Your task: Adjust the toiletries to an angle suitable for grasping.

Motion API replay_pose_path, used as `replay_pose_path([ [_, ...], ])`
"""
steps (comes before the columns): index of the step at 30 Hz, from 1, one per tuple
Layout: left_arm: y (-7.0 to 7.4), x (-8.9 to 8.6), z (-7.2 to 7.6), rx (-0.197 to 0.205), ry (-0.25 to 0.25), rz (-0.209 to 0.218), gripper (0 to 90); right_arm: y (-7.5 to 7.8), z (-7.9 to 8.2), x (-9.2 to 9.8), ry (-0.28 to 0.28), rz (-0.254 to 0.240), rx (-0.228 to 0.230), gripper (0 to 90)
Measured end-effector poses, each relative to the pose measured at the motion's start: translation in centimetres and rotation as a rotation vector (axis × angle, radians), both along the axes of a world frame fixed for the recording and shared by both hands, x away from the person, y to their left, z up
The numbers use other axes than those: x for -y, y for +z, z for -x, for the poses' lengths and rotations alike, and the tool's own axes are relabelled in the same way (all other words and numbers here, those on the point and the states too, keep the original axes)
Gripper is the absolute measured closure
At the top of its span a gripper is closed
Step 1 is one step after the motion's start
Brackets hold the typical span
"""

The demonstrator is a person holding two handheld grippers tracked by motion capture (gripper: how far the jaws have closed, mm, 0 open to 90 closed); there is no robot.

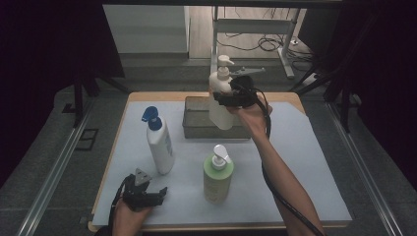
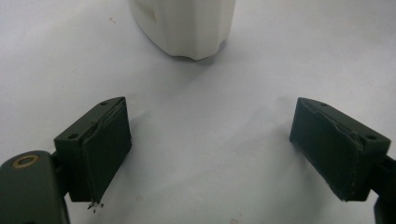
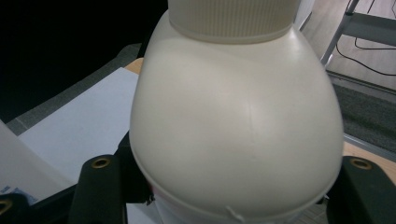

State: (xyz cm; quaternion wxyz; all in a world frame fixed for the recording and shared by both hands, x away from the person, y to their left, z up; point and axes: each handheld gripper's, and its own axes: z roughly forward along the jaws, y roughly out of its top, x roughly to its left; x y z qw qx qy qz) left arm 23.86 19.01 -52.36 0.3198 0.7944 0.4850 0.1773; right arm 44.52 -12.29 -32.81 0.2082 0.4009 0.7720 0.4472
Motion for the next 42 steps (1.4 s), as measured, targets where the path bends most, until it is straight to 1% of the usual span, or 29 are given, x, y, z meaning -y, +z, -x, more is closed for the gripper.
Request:
replay_pose_path([
  [8,0.0,0.0,0.0,0.000,0.000,0.000,12.2,-0.5,-1.1,-1.2,-0.004,-0.008,0.002,37.4],
  [11,0.0,0.0,0.0,0.000,0.000,0.000,12.2,-0.6,-1.6,-1.6,-0.007,0.000,0.007,37.4],
  [16,0.0,0.0,0.0,0.000,0.000,0.000,12.2,-0.8,-2.2,-2.2,-0.014,-0.005,0.007,37.4],
  [22,0.0,0.0,0.0,0.000,0.000,-0.001,12.2,-1.5,-2.8,-2.6,-0.020,-0.002,0.007,37.4],
  [24,0.0,0.0,0.0,-0.001,0.003,0.001,12.2,-1.8,-3.2,-2.7,-0.025,-0.004,0.001,37.4],
  [27,0.0,0.0,0.0,-0.001,0.003,0.001,12.2,-2.3,-3.5,-2.9,-0.030,0.006,0.006,37.4],
  [31,0.0,0.0,0.0,-0.001,0.003,0.001,12.2,-2.7,-3.7,-3.2,-0.032,0.004,0.002,37.4],
  [35,0.0,0.0,0.0,-0.002,0.003,0.000,12.2,-3.2,-3.8,-3.6,-0.024,0.013,-0.001,37.4],
  [42,0.0,0.0,0.0,-0.001,0.004,0.000,12.2,-4.0,-3.8,-3.7,-0.021,0.020,-0.008,37.4],
])
